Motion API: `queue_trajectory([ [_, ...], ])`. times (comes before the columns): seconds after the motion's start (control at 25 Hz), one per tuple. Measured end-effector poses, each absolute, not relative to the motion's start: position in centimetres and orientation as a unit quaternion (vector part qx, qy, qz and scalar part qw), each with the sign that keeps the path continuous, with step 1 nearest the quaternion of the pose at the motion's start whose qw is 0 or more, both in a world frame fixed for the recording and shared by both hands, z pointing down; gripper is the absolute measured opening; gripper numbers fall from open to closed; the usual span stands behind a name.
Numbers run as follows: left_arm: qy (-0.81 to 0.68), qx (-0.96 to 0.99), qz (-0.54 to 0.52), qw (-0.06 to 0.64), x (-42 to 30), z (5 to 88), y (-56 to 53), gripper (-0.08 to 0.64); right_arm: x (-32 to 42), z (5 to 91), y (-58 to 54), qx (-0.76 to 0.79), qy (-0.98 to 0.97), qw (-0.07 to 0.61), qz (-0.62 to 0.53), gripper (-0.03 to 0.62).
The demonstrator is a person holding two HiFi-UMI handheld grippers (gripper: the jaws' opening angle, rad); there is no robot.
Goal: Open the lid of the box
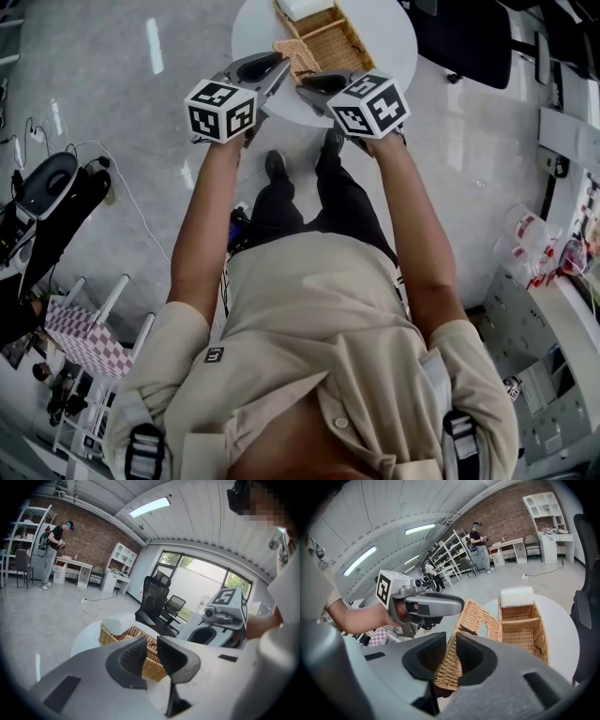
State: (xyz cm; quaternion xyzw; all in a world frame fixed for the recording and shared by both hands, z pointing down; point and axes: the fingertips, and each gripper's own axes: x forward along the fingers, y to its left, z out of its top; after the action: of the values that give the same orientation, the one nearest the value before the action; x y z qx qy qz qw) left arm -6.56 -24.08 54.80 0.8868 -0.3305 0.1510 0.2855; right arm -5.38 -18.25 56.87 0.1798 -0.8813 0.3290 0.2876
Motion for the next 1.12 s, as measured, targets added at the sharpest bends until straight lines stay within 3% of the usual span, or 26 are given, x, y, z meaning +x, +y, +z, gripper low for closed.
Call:
queue_trajectory([
  [1.12,-0.340,0.879,0.154,0.296,-10.7,54.6,-22.5,0.057,-8.1,59.6,-15.8,0.170,-0.862,0.331,0.345,0.055],
])
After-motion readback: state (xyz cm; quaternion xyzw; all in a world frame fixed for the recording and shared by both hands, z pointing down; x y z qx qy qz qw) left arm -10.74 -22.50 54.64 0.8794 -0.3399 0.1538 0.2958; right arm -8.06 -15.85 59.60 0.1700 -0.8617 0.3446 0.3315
